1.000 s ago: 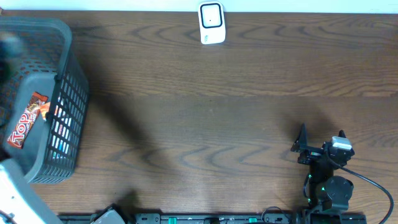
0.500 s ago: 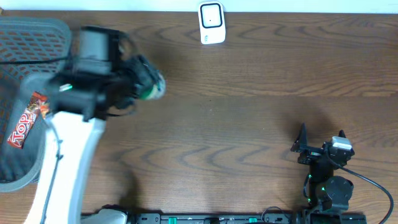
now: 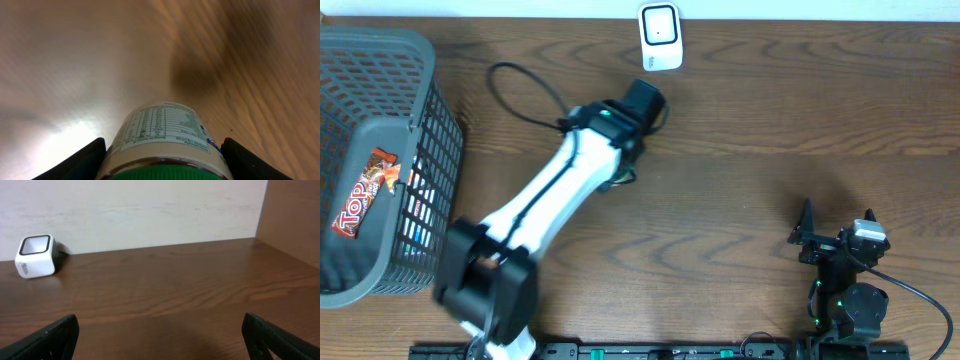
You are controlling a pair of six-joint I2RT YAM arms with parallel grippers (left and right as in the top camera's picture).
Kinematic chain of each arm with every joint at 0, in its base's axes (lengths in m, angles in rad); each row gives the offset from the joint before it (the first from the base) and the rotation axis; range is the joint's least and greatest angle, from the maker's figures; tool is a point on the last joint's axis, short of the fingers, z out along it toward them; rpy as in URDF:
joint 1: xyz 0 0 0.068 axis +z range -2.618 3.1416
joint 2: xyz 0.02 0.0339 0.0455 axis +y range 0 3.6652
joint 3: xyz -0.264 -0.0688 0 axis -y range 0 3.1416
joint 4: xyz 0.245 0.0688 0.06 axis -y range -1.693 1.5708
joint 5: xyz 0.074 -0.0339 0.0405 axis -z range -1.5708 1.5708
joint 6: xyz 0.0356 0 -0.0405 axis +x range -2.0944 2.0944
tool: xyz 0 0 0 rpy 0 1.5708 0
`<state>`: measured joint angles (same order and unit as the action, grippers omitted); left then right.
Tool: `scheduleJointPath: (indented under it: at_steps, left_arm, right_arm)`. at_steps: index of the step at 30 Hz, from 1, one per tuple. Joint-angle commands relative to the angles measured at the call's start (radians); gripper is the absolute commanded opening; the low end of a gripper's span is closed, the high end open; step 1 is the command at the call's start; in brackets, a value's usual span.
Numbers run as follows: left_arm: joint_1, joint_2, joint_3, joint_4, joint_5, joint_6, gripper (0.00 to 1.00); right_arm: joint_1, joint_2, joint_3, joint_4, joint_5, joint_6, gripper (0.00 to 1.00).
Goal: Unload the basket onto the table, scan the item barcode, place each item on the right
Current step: 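Lift the bottle out and set it upright on the table center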
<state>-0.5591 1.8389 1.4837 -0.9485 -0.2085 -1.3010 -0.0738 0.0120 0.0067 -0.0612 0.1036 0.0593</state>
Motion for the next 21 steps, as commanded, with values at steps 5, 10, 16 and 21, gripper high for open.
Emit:
scheduleJointPath:
  at_steps: [5,10,16,21]
  left_arm:
    - [-0.019,0.153,0.002,0.122,0.058,0.257,0.7]
    - [-0.017,0.188,0.002,0.123,0.08,0.489,0.74]
    - [-0.017,0.187,0.002,0.126,0.243,0.732,0.77]
    - [-0.002,0.179,0.051,0.1,0.261,0.835,1.0]
  right_arm:
    - [-0.001,-0.005,-0.001,-0.003,-0.001,-0.012,0.99]
    - [-0.001,-0.005,-0.001,-0.003,-0.001,-0.012,0.99]
    - [-0.001,-0.005,-0.001,-0.003,-0.001,-0.012,0.99]
    - [-0.001,-0.005,-0.001,-0.003,-0.001,-0.012,0.99]
